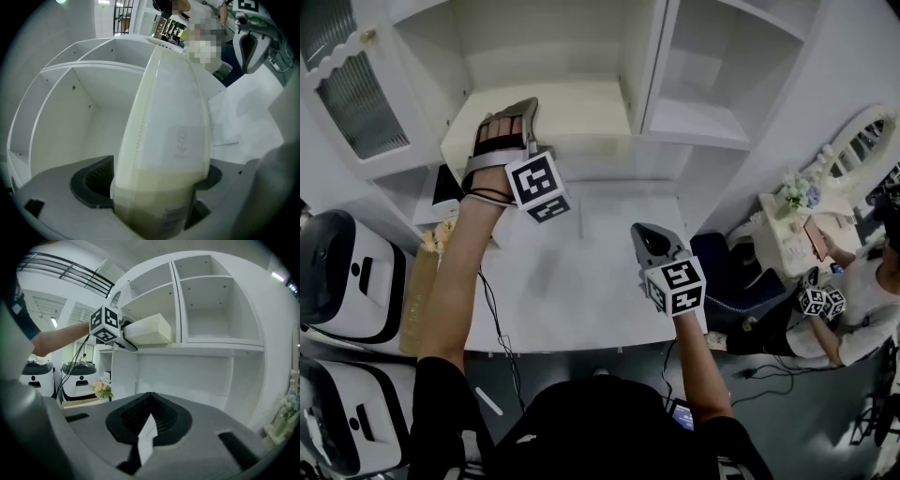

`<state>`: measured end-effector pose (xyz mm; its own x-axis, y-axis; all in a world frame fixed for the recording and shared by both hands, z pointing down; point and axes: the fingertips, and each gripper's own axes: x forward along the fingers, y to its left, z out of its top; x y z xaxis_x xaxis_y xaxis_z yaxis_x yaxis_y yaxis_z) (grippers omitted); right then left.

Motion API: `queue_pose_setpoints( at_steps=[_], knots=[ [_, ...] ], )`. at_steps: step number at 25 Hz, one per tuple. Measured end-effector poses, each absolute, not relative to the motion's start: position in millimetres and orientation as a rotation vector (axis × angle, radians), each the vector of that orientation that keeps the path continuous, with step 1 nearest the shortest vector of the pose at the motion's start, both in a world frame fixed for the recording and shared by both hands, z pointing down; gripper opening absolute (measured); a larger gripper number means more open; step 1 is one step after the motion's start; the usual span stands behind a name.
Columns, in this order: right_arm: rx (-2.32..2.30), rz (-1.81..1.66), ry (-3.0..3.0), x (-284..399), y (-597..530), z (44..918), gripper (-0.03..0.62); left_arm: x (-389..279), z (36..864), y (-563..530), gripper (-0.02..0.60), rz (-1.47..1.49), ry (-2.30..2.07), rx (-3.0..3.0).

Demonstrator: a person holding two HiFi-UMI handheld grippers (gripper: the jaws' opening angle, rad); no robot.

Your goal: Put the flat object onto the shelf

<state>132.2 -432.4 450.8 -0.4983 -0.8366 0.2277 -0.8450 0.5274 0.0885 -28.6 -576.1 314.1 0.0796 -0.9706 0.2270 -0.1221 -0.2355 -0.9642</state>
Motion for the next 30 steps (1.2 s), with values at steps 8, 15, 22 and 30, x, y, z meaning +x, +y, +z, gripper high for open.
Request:
queue_pose_setpoints(
  at_steps=[8,15,22,30],
  knots=[
    [1.425,0.067,-2.519,140.3,-439.8,456.1,-0.012,-23.0,316.8,-593.1,0.433,-1.286,1.145,-1.515],
    [1.436,0.089,-2.503,151.0,-443.7,463.5,-0.012,-19.9,319.5,-601.8,0.44,-1.307,1.146,-1.536],
    [1.434,0.095,-2.504,152.2,-445.0,465.6,-0.012,-19.6,322.1,-607.0,0.448,-1.316,1.147,-1.535],
    [1.432,0.1,-2.498,152.1,-442.1,466.2,-0.012,-18.8,321.1,-607.1,0.451,-1.304,1.142,-1.534]
  ],
)
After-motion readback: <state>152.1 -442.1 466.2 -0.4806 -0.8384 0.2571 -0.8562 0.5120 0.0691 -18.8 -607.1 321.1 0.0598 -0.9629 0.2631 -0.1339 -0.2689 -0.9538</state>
